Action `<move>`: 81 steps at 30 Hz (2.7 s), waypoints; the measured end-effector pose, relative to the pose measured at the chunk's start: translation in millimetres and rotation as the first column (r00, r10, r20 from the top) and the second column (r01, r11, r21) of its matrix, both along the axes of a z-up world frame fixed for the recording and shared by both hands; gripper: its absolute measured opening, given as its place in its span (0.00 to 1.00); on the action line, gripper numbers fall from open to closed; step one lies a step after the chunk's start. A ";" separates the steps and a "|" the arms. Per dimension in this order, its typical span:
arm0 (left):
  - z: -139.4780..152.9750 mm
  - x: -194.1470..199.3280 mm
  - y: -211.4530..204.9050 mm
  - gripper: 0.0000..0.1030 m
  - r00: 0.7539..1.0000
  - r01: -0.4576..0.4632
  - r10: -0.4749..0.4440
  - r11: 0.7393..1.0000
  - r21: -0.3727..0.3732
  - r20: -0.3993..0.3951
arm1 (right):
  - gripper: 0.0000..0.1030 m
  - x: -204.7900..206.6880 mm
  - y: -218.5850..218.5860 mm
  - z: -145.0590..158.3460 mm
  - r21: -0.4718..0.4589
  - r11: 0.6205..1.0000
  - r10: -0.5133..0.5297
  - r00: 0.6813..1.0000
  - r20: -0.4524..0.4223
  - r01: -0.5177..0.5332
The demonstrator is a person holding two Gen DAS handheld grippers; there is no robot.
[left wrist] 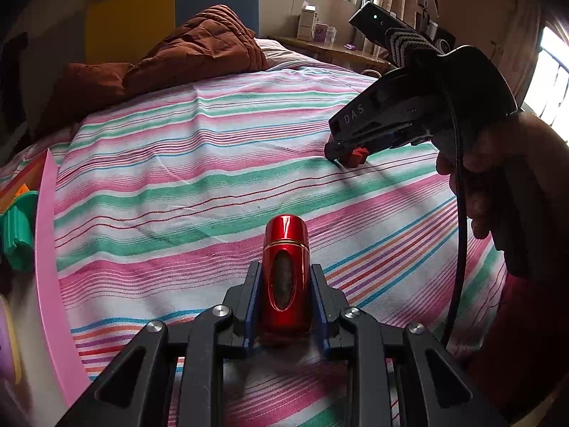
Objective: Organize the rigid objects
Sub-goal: 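Carry the red cylinder into the white tray and open the left gripper while the right holds the puzzle piece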
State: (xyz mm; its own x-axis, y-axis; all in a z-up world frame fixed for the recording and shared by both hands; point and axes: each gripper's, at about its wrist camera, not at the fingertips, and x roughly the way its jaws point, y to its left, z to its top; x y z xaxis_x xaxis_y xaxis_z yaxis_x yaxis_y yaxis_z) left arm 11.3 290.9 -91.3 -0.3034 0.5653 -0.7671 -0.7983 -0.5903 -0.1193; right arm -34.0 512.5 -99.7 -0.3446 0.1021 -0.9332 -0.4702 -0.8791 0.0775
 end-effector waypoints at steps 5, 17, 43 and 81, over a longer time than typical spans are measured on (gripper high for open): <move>-0.3 1.7 -0.1 0.27 1.000 -0.004 0.004 1.000 -0.006 -0.007 | 0.35 -1.7 -13.1 2.7 0.089 0.995 0.050 0.999 0.015 -0.051; 1.8 3.6 -4.6 0.25 1.000 -0.022 0.022 1.000 -0.008 0.008 | 0.31 -12.7 -68.9 3.5 0.117 0.946 0.305 0.952 0.002 -0.303; 48.5 8.7 -28.7 0.25 0.996 -0.088 0.087 0.995 0.036 0.024 | 0.31 -15.0 -80.8 1.8 0.221 0.905 0.367 0.930 0.030 -0.364; 77.3 -48.9 -228.2 0.25 0.858 -0.504 0.470 0.849 0.157 0.208 | 0.31 -15.1 -86.0 2.2 0.262 0.887 0.383 0.923 0.043 -0.381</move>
State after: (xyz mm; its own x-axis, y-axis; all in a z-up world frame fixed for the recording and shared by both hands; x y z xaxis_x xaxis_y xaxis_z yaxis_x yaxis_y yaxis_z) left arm -37.5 62.7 -14.0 -0.4660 0.5214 -0.7148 -0.3748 -0.8482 -0.3744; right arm -49.1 426.5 -97.5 -0.4153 0.1996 -0.8875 -0.0945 -0.9798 -0.1761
